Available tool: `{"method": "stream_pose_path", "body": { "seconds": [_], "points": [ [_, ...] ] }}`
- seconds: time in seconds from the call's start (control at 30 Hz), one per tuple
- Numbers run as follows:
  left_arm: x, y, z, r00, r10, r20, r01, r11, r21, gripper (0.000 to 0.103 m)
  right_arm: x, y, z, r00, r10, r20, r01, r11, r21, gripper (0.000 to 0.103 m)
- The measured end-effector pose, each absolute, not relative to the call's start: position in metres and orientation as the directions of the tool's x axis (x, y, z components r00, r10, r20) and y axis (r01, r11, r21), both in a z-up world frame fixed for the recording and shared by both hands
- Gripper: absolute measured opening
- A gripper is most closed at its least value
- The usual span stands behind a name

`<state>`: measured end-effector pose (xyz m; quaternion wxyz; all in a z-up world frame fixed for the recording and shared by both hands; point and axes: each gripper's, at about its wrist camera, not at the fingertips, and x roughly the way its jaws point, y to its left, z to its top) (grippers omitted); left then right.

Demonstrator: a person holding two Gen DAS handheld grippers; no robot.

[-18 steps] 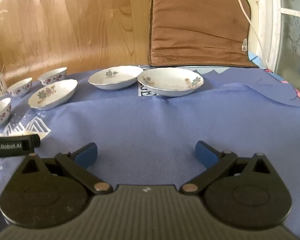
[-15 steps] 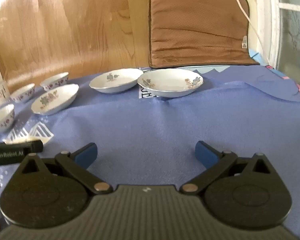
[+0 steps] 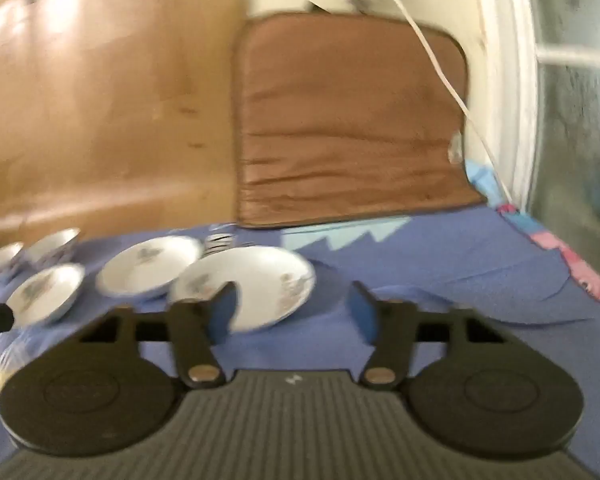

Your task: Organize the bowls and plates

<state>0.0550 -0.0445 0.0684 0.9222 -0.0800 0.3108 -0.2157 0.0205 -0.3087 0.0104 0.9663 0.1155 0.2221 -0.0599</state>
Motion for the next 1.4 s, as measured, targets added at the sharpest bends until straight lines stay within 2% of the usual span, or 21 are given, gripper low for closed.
{"method": "stream_pose_path", "body": {
  "seconds": [0.07,0.1,0.17,0.23,0.3,0.37,0.43,0.57,0.8,0.97,1.0,1.03,1.07,1.1,1.17,1.3,1.4],
  "points": [
    [0.082,-0.065,0.062,0.674,-0.463,-0.576,0.340,0.886,-0.315,0.059,0.037,-0.324,0.004,0.876,-0.050,-0.480,0.182,0.955,0.232,0.037],
    [0.095,-0.074,0.058,0.643,-0.475,-0.601,0.330,0.880,-0.342,0.055,0.049,-0.326,0.000,0.866,-0.042,-0.499,0.184,0.954,0.238,0.032],
    [0.116,-0.088,0.047,0.578,-0.516,-0.632,0.306,0.855,-0.419,0.050,0.062,-0.327,-0.008,0.844,-0.013,-0.537,0.184,0.946,0.267,0.030],
    [0.129,-0.101,0.041,0.540,-0.565,-0.624,0.313,0.823,-0.474,0.046,0.072,-0.330,-0.016,0.828,0.037,-0.560,0.175,0.931,0.320,0.027],
    [0.127,-0.114,0.030,0.534,-0.560,-0.633,0.330,0.828,-0.454,0.043,0.075,-0.329,-0.018,0.831,0.050,-0.555,0.163,0.930,0.328,0.024],
    [0.130,-0.131,0.024,0.515,-0.538,-0.667,0.331,0.843,-0.424,0.024,0.075,-0.329,-0.016,0.831,0.078,-0.551,0.146,0.925,0.352,0.015],
    [0.129,-0.139,0.016,0.505,-0.513,-0.694,0.325,0.858,-0.398,0.014,0.070,-0.330,-0.015,0.837,0.078,-0.542,0.151,0.919,0.365,0.014],
    [0.115,-0.146,0.014,0.458,-0.562,-0.689,0.343,0.827,-0.447,0.014,0.045,-0.340,-0.009,0.854,0.066,-0.516,0.161,0.910,0.383,0.012],
    [0.067,-0.201,0.024,0.360,-0.645,-0.674,0.516,0.739,-0.432,0.014,-0.035,-0.364,-0.009,0.868,-0.101,-0.487,0.298,0.890,0.346,0.013],
    [0.037,-0.233,0.017,0.343,-0.643,-0.685,0.606,0.708,-0.362,0.019,-0.067,-0.386,-0.011,0.849,-0.195,-0.491,0.387,0.862,0.326,0.013],
    [0.030,-0.233,0.019,0.362,-0.640,-0.678,0.620,0.708,-0.338,0.021,-0.068,-0.386,-0.015,0.841,-0.202,-0.502,0.399,0.859,0.322,0.016],
    [0.024,-0.229,0.021,0.371,-0.636,-0.677,0.629,0.708,-0.321,0.028,-0.068,-0.386,-0.018,0.830,-0.216,-0.514,0.419,0.850,0.319,0.017],
    [0.019,-0.224,0.022,0.382,-0.634,-0.672,0.631,0.710,-0.312,0.030,-0.068,-0.386,-0.020,0.823,-0.230,-0.519,0.436,0.842,0.317,0.024],
    [0.016,-0.216,0.026,0.400,-0.636,-0.660,0.630,0.714,-0.306,0.030,-0.073,-0.386,-0.023,0.826,-0.244,-0.509,0.444,0.837,0.320,0.039],
    [0.012,-0.196,0.034,0.446,-0.633,-0.632,0.625,0.726,-0.286,0.031,-0.081,-0.386,-0.020,0.831,-0.301,-0.469,0.479,0.815,0.325,0.049],
    [0.002,-0.138,0.044,0.594,-0.562,-0.576,0.562,0.802,-0.203,0.031,-0.091,-0.374,-0.002,0.872,-0.343,-0.349,0.459,0.821,0.340,0.049],
    [0.000,-0.091,0.039,0.698,-0.453,-0.554,0.454,0.879,-0.146,0.031,-0.084,-0.355,0.007,0.908,-0.270,-0.322,0.374,0.868,0.327,0.048]
  ]
}}
